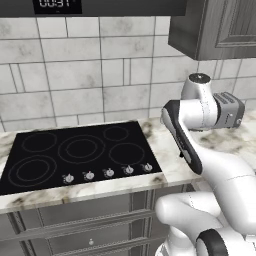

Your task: Take the tongs from the drawer on the right and place them on the dining counter next to the tray containing the hot dog.

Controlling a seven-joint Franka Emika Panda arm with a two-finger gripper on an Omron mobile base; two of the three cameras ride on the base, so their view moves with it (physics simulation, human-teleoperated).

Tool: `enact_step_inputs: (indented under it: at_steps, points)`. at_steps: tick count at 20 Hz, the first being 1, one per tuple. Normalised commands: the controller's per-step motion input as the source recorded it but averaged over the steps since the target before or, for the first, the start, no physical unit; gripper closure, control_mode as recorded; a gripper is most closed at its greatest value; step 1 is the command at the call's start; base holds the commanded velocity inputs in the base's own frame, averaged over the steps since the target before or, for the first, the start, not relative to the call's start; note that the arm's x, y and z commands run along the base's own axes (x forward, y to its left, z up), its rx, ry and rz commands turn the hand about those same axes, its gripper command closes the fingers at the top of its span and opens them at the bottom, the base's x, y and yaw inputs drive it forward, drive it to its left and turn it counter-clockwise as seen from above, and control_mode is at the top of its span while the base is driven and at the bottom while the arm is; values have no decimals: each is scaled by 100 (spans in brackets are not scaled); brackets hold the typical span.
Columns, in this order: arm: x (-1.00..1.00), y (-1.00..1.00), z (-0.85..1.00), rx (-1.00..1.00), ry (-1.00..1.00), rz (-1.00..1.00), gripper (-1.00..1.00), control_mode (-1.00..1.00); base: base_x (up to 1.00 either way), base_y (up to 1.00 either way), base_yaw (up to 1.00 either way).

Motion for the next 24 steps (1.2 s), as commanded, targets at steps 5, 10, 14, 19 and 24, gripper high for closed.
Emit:
enact_step_inputs:
  at_steps: [5,10,14,19,24]
  points:
    - [-3,1,17,-5,0,11,100,-100,0,0,0]
    - [-12,1,10,-5,0,10,100,-100,0,0,0]
    - [-12,0,0,-3,-10,12,100,-100,0,0,0]
    - [-2,0,1,-1,-10,9,100,-100,0,0,0]
    - [-14,1,2,0,-9,0,100,-100,0,0,0]
